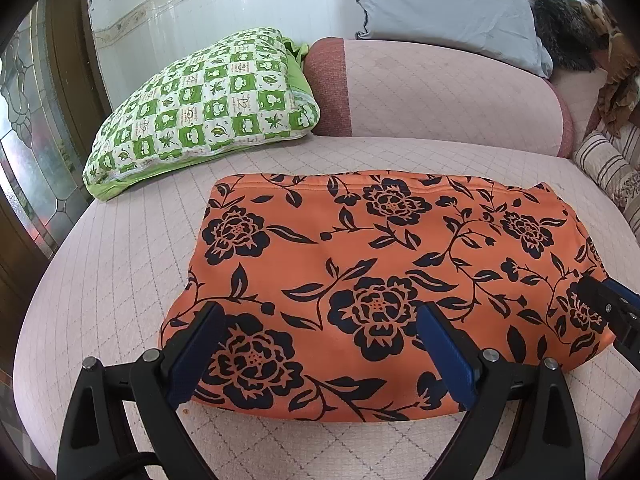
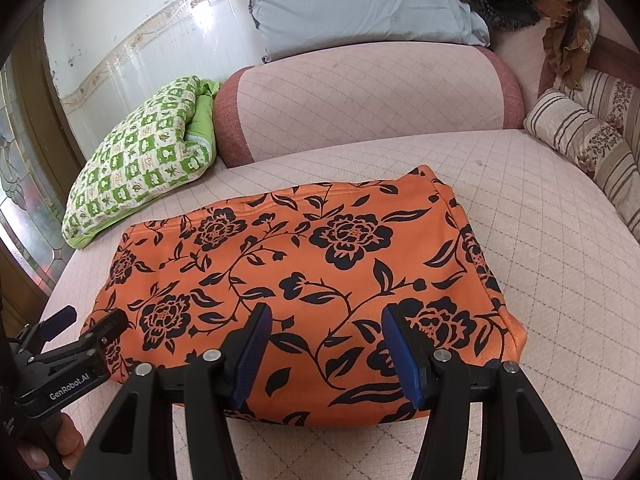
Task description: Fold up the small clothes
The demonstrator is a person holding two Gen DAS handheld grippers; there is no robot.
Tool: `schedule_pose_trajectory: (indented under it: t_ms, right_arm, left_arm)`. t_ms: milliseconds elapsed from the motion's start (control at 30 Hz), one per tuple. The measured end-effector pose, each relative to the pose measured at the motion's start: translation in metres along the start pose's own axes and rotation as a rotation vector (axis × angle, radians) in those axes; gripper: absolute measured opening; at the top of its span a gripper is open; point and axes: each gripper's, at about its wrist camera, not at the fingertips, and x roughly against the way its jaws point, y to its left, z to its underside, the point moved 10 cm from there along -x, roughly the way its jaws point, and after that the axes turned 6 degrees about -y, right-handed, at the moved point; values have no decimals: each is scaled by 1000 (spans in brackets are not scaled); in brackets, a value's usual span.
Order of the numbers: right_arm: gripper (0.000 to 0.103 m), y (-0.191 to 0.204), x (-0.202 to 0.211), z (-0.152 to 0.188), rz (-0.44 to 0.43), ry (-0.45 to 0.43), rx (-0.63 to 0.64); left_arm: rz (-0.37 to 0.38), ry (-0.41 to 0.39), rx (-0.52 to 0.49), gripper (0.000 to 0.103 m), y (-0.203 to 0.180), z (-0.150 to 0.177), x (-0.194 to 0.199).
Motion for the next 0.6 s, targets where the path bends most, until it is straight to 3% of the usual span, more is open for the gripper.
schedule_pose_trajectory:
  t_ms: [600]
  right_arm:
    - [61,2,-4,3,-3,9,9]
  left_arm:
    - [-10,13,9,96,2,1,-3]
